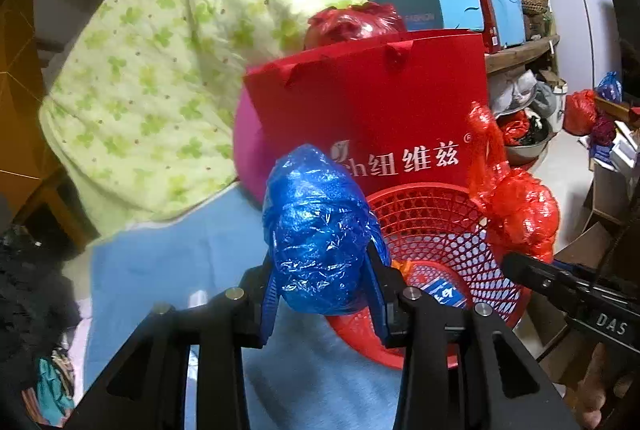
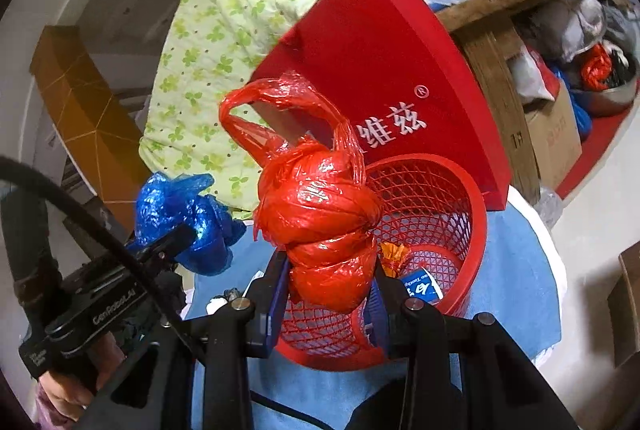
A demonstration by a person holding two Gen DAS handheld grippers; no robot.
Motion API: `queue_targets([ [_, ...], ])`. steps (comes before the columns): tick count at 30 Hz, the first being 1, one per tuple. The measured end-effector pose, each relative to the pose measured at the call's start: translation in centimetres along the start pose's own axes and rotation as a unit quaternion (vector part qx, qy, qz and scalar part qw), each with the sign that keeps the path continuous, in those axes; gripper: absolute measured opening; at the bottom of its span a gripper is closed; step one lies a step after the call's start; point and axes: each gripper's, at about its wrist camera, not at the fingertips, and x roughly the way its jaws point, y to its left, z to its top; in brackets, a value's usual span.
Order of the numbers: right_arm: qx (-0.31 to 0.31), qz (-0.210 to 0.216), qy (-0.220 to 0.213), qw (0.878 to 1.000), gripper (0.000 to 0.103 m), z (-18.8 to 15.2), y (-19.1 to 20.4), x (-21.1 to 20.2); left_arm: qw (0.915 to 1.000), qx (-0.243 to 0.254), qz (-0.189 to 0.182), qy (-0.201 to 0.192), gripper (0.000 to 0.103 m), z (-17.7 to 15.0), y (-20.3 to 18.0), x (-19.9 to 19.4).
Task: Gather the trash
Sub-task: 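Open both tools to drop the bags into the red mesh basket, then grasp the red ribbon bow with the left tool while the right tool grasps the light blue cloth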
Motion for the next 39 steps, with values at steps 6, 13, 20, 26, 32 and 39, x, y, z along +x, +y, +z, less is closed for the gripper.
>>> queue_targets([
  [6,0.020,-0.004,0.010,1.000,0.041,0.3,-1.3,1.5,0.9979,-0.024,-0.059,0.013,0.048,0.1,0.5,2.4],
  [13,0.039,-0.008,0.016,0.999,0.070,0.0,-1.8,2.5,0.9930,-0.073,-0.089,0.024,0.070,-1.4,3.2,3.3],
  [20,-0.002,0.002,0.001,1.000,0.070,-0.1,0.8,0.9,0.9956,-0.083,-0.038,0.023,0.077,-3.4,7.2,0.5],
  [26,-0.067,0.033,-0.006,0.997,0.070,-0.6,6.7,0.0,0.9944,-0.090,0.047,0.028,0.078,-5.7,11.1,-3.3],
  [32,-0.119,0.068,0.006,0.991,0.070,-2.0,12.4,0.2,0.9884,-0.108,0.107,0.014,0.079,-7.1,15.0,-7.5],
  [39,-0.150,0.087,0.032,0.984,0.070,-4.0,16.9,1.5,0.9818,-0.126,0.142,0.007,0.081,-8.8,17.9,-10.7],
])
